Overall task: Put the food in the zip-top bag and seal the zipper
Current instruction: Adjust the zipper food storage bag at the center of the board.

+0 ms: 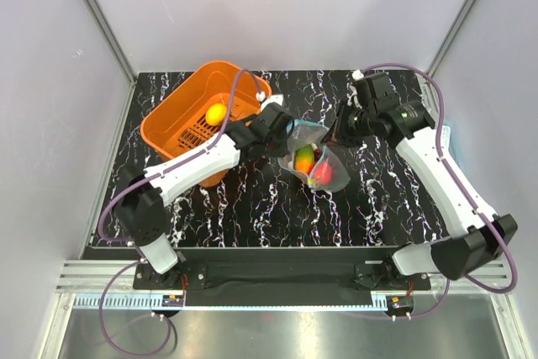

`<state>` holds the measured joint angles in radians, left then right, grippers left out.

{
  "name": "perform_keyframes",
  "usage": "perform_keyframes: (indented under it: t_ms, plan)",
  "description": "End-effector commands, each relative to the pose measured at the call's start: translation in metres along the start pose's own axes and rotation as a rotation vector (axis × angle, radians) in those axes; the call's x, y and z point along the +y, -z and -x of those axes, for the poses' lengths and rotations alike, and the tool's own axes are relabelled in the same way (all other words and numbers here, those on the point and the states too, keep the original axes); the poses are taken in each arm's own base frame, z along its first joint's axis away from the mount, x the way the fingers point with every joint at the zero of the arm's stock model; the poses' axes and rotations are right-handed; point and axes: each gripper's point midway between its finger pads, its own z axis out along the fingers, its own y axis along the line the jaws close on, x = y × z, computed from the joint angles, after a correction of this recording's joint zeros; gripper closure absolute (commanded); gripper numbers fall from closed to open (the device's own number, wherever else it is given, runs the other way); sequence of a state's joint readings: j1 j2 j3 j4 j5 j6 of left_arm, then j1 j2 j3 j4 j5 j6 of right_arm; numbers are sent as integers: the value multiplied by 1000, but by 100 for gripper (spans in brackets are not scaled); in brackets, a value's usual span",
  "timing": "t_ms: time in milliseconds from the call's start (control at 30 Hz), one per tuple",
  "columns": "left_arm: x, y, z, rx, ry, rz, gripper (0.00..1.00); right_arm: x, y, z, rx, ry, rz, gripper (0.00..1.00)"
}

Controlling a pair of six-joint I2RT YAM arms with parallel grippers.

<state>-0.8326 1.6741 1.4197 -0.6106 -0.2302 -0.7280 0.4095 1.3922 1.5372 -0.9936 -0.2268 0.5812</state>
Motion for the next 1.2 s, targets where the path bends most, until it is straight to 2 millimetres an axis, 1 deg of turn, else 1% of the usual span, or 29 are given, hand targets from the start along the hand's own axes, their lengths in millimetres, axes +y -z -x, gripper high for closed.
perform_keyframes:
  t_ms: [0, 33, 67, 100, 133, 167, 200, 233, 267, 300, 333, 367, 400, 433, 500, 533, 567, 600, 633, 667, 700, 767, 833, 900, 1000, 1100, 1133, 1167]
  plan:
    - [-51, 23, 73, -175, -94, -194, 100, 16, 17, -11, -26, 30, 53, 100]
    - [-60, 26, 81, -184, -121, -230, 100, 19, 19, -15, -20, 25, 64, 100]
    - [-78, 33, 89, -185, -153, -301, 100, 22, 20, -18, -13, 29, 76, 100]
    - [-86, 37, 95, -199, -217, -340, 100, 27, 20, -24, 0, 42, 91, 100]
    - [-93, 40, 99, -209, -248, -369, 100, 32, 21, -27, 6, 51, 103, 99]
    - [-104, 44, 97, -199, -308, -440, 100, 35, 22, -29, 10, 63, 110, 95]
    - [-111, 50, 103, -215, -328, -474, 100, 36, 22, -31, 17, 77, 113, 77]
    - [-113, 52, 104, -214, -343, -496, 100, 36, 23, -28, 5, 83, 101, 67]
    - [-118, 56, 103, -213, -358, -540, 100, 30, 24, -27, -2, 89, 73, 58]
    - [-114, 52, 99, -198, -369, -551, 100, 26, 25, -24, -16, 98, 47, 48]
    - [-114, 51, 97, -192, -375, -568, 100, 21, 28, -14, -59, 117, 7, 46]
    - [-117, 55, 94, -186, -385, -603, 100, 16, 29, -13, -64, 124, -21, 45]
    - [-115, 51, 87, -166, -391, -607, 100, 14, 30, -11, -74, 133, -36, 43]
    - [-115, 51, 84, -158, -396, -616, 100, 12, 32, -8, -88, 138, -50, 43]
    - [-113, 51, 79, -149, -398, -625, 100, 8, 30, -8, -79, 138, -76, 42]
    - [-110, 48, 74, -135, -399, -622, 99, 5, 31, -6, -86, 137, -94, 42]
    - [-110, 51, 73, -144, -402, -625, 99, 2, 30, -6, -82, 136, -110, 42]
    - [-108, 52, 74, -151, -402, -623, 99, -1, 25, -5, -76, 140, -127, 42]
    - [-105, 51, 72, -155, -403, -613, 99, -6, 27, -1, -89, 133, -156, 42]
    - [-103, 52, 71, -157, -409, -609, 99, -10, 22, 2, -85, 132, -183, 43]
    - [-102, 51, 70, -159, -411, -604, 99, -11, 25, 11, -109, 143, -200, 43]
    - [-98, 52, 69, -155, -420, -590, 99, -19, 25, 18, -113, 164, -243, 43]
    - [-96, 52, 68, -149, -428, -586, 99, -25, 29, 31, -142, 175, -278, 42]
    - [-96, 52, 67, -146, -428, -584, 99, -32, 25, 37, -132, 191, -310, 42]
    - [-97, 54, 69, -156, -430, -590, 98, -46, 13, 35, -82, 163, -352, 43]
    - [-98, 56, 69, -159, -435, -599, 98, -41, 0, 35, -75, 142, -294, 46]
    - [-98, 56, 70, -163, -435, -599, 98, -38, -2, 35, -78, 137, -275, 47]
    - [-99, 56, 71, -163, -437, -599, 98, -34, -5, 34, -75, 125, -253, 51]
